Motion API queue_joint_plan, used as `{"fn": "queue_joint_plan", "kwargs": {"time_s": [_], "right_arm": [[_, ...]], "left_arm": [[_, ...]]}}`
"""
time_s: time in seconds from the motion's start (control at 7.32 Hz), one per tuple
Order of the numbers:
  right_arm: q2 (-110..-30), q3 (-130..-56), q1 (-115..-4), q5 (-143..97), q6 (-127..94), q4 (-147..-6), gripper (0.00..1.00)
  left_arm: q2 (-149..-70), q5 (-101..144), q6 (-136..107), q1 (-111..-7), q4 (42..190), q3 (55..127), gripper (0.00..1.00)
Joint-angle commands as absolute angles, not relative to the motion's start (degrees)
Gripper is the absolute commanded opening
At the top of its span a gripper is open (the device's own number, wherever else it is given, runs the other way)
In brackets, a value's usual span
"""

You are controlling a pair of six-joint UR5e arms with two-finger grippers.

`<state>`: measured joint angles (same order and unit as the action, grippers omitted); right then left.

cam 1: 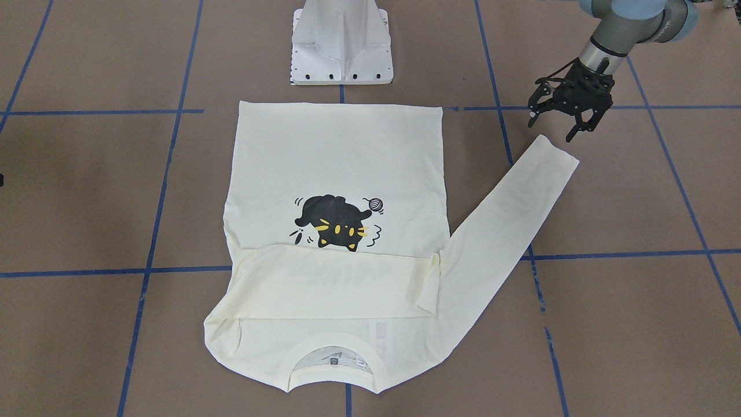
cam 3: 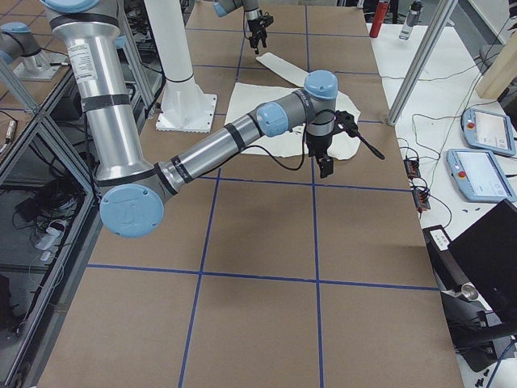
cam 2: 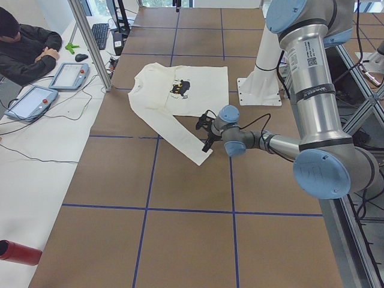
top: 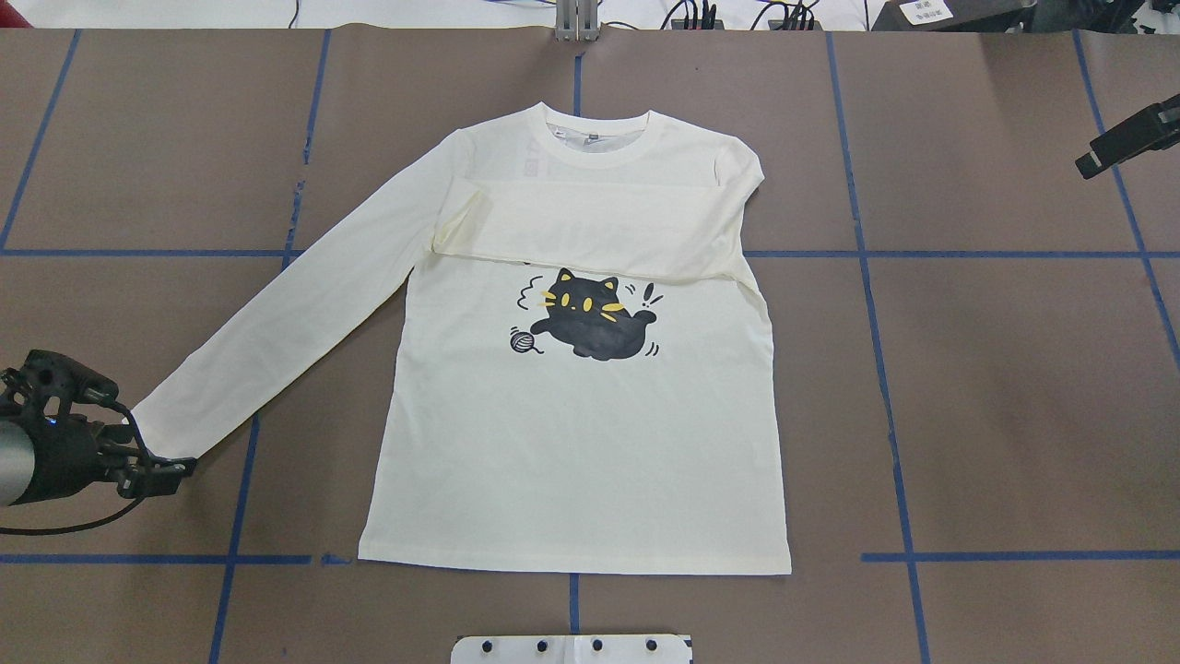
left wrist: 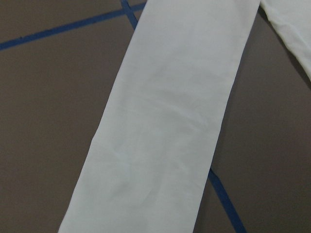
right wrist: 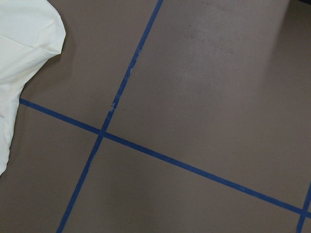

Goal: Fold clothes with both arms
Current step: 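Lower the left gripper to the other sleeve cuff and grasp it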

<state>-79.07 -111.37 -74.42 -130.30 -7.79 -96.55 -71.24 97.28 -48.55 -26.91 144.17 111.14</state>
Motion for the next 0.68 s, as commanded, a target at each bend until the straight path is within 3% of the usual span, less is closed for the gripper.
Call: {"fn": "queue_joint_plan", "kwargs": {"time_s": [0.0, 0.41, 0.55], "right_arm": [[-80.42, -112.15, -74.62, -130.34, -7.65, -96.33, 1.00], [-81.21, -112.94, -74.71, -130.34, -7.65, -96.33, 1.00], [-81.21, -112.94, -74.71, -130.34, -7.65, -96.33, 1.00]], "left_arm": [[-71.01, 94.57, -48.69, -24.52, 141.95, 110.66, 0.82], [-71.37, 93.78, -48.34, -24.26, 139.83, 110.57, 0.78], [-71.37, 93.78, -48.25, -24.17, 139.83, 110.57, 0.68]]}}
